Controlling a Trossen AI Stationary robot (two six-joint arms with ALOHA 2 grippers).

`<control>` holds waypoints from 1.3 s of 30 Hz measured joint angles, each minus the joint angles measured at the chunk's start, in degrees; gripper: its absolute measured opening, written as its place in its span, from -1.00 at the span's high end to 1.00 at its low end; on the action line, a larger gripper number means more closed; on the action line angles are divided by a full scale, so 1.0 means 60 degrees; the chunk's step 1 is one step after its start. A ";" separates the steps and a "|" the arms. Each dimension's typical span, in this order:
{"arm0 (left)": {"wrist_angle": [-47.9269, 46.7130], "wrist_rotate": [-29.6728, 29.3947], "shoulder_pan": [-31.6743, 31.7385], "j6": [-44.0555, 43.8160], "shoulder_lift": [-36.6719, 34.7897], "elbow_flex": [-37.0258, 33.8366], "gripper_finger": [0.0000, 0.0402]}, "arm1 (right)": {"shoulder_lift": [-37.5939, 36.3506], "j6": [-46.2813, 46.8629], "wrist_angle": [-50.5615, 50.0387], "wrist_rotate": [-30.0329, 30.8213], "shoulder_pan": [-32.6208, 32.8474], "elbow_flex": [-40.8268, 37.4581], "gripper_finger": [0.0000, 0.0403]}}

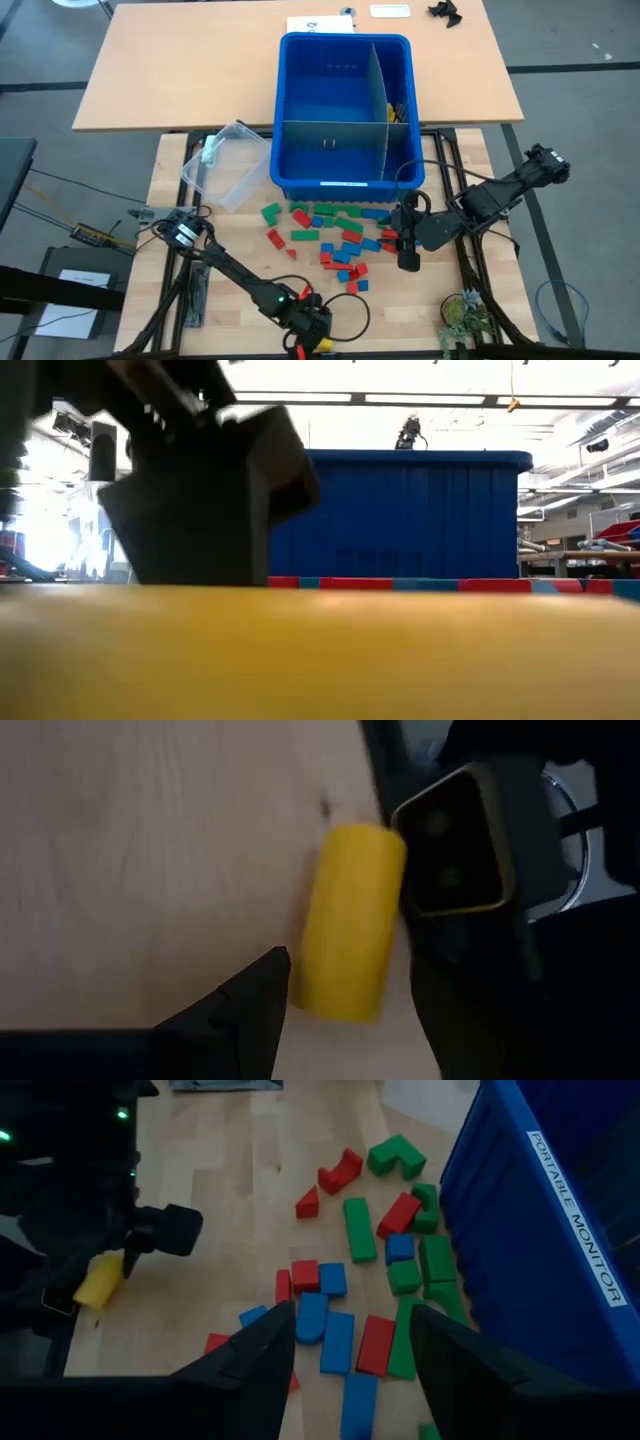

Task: Sort blocks
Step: Put the yellow block into the blue bin

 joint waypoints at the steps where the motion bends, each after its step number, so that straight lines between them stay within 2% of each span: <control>1: -0.0180 0.0018 0.0040 -0.0004 0.0015 0.0000 -0.08 | 0.0000 -0.0001 0.0004 0.0000 0.0022 0.0000 0.04; 3: -0.0662 -0.0121 0.0156 -0.0063 0.0020 0.0005 -0.08 | 0.0000 0.0004 0.0022 0.0004 0.0034 0.0000 0.06; 8: -0.2019 -0.1195 0.0505 -0.0385 -0.0136 0.0024 -0.08 | 0.0004 0.0019 0.0018 0.0008 0.0096 0.0000 0.07; 13: -0.1846 -0.1595 0.0637 -0.0083 -0.0231 0.0023 -0.08 | 0.0004 0.0000 0.0007 0.0000 0.0114 0.0000 0.07; 18: -0.1964 -0.1899 0.0417 0.1283 -0.0272 0.0524 -0.08 | 0.0004 -0.0013 0.0004 -0.0029 0.0114 0.0000 0.08; 21: -0.1783 -0.2226 0.0295 0.2775 -0.0273 0.0764 -0.08 | 0.0004 -0.0014 0.0004 -0.0035 0.0114 0.0000 0.07; 27: -0.0343 -0.2292 0.0250 0.6161 -0.0177 0.0772 -0.08 | 0.0004 0.0075 0.0007 -0.0040 0.0114 0.0000 0.06; 32: 0.0947 -0.2286 0.0654 0.7403 0.0000 0.0765 -0.08 | 0.0007 0.0284 0.0023 -0.0045 0.0124 0.0000 0.08; 35: 0.1749 -0.2060 0.0989 0.7972 0.0068 0.0789 -0.08 | 0.0007 0.0412 0.0022 -0.0078 0.0176 0.0000 0.08; 39: 0.2340 -0.0913 0.1318 0.8532 0.0366 0.0782 -0.08 | 0.0011 0.0623 0.0046 -0.0097 0.0239 0.0000 0.06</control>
